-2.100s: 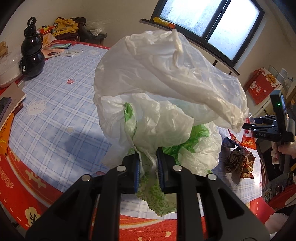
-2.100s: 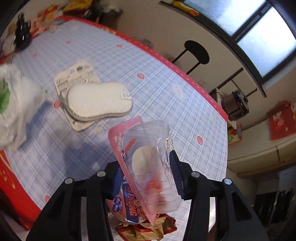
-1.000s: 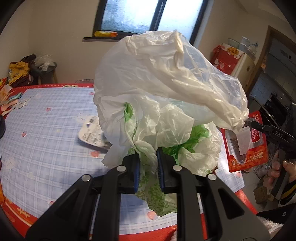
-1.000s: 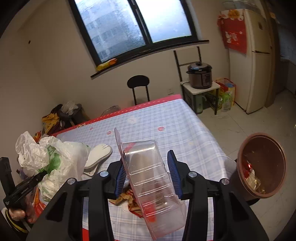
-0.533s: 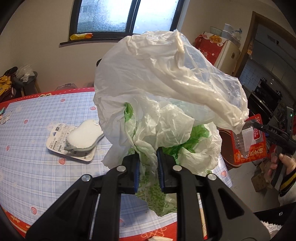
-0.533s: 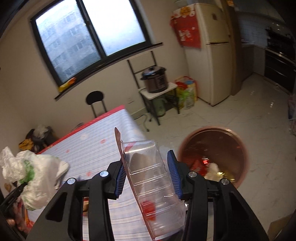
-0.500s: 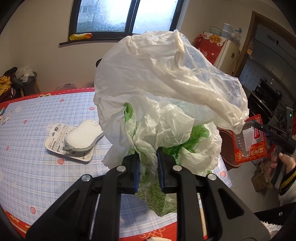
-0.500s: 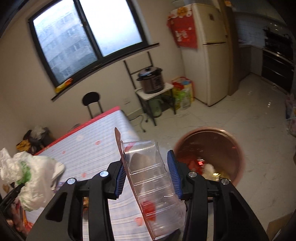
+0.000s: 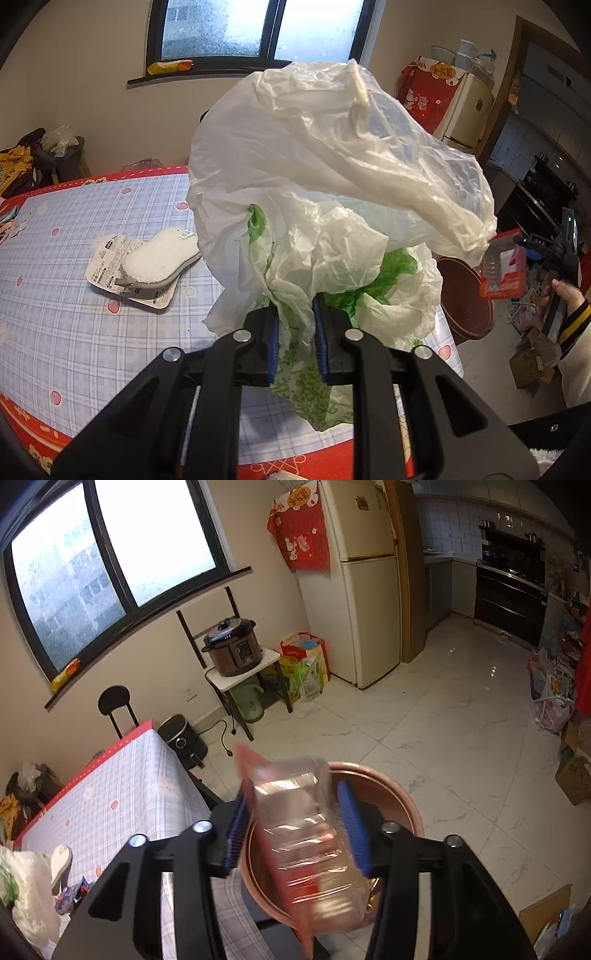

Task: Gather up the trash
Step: 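Carry the clear tray over the brown bin with the right tool, then open the right tool to drop the clear tray into the bin, then move the left tool over the bin and release the white plastic bag, then return the right tool to the table and grasp the blue snack wrapper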

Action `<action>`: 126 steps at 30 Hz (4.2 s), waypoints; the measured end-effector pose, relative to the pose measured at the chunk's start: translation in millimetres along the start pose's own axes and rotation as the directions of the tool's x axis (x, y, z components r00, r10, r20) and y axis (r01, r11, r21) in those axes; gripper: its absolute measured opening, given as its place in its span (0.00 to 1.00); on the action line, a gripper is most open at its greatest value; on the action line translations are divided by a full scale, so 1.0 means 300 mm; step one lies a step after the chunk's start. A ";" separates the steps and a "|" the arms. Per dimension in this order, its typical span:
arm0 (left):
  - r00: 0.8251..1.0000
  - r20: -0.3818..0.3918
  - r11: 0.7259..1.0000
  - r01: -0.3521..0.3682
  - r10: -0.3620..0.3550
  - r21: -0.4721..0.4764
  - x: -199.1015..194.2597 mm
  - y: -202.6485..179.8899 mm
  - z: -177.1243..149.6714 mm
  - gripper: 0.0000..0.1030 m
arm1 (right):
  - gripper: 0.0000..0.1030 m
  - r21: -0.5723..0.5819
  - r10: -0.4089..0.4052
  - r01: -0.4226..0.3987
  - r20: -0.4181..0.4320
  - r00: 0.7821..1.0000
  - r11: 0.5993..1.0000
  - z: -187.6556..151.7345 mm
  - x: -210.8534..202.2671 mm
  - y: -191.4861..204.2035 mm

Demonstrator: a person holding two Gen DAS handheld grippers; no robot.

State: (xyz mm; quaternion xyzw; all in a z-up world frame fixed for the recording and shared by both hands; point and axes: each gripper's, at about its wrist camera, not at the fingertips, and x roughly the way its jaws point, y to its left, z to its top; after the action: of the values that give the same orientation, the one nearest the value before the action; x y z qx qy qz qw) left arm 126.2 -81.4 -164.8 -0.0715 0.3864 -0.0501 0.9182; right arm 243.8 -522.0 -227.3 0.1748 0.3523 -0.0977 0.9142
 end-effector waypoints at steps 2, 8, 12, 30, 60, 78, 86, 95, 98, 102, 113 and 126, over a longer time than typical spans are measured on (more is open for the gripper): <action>1.000 -0.001 1.000 -0.002 0.002 0.004 0.000 -0.012 -0.001 0.19 | 0.65 -0.003 0.004 -0.004 0.018 1.000 1.000 0.009 -0.006 -0.002; 1.000 0.006 0.999 0.015 -0.015 0.030 0.004 -0.039 0.016 0.19 | 0.87 0.008 0.031 -0.031 0.055 0.998 0.999 0.007 -0.071 -0.012; 0.999 0.004 0.998 0.040 -0.041 0.056 0.012 -0.074 0.031 0.19 | 0.95 0.008 0.045 -0.045 0.080 0.996 0.999 -0.022 -0.147 -0.008; 0.954 -0.104 0.919 0.300 -0.282 0.258 0.319 -0.611 0.166 0.19 | 0.95 0.035 -0.099 0.096 0.090 0.991 0.995 -0.194 -0.421 -0.251; 0.912 -0.085 0.871 0.409 -0.402 0.272 0.443 -0.922 0.284 0.92 | 0.95 0.118 -0.119 0.112 0.049 0.992 0.987 -0.300 -0.446 -0.408; 0.981 0.132 0.984 -0.122 0.139 -0.130 -0.043 0.178 0.251 0.94 | 0.95 -0.110 0.143 -0.146 -0.038 0.989 0.983 -0.255 -0.245 0.206; 0.958 0.073 0.930 -0.251 0.279 -0.268 -0.200 0.508 0.076 0.94 | 0.95 -0.252 0.250 -0.276 -0.131 0.959 0.928 -0.328 -0.217 0.623; 0.939 0.064 0.885 -0.294 0.339 -0.362 -0.328 0.802 -0.036 0.94 | 0.95 -0.394 0.293 -0.368 -0.238 0.926 0.843 -0.465 -0.238 1.041; 0.938 0.060 0.875 -0.293 0.341 -0.386 -0.345 0.876 -0.066 0.94 | 0.95 -0.427 0.285 -0.385 -0.281 0.916 0.818 -0.512 -0.227 1.137; 0.942 0.039 0.861 -0.288 0.334 -0.419 -0.327 0.963 -0.104 0.94 | 0.95 -0.473 0.236 -0.384 -0.343 0.909 0.793 -0.593 -0.176 1.255; 0.962 -0.019 0.862 -0.253 0.273 -0.438 -0.220 1.133 -0.191 0.94 | 0.81 -0.654 0.049 -0.325 -0.403 0.914 0.684 -0.771 -0.026 1.419; 0.977 -0.044 0.875 -0.207 0.209 -0.438 -0.142 1.212 -0.201 0.94 | 0.54 -0.733 -0.116 -0.190 -0.345 0.932 0.653 -0.826 0.091 1.482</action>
State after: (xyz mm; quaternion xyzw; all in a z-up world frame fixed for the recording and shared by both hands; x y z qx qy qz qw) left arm 66.6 277.5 -238.6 -0.2351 0.3910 0.1376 0.8791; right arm 246.9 -18.3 -305.4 -0.1994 0.5187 0.1107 0.8239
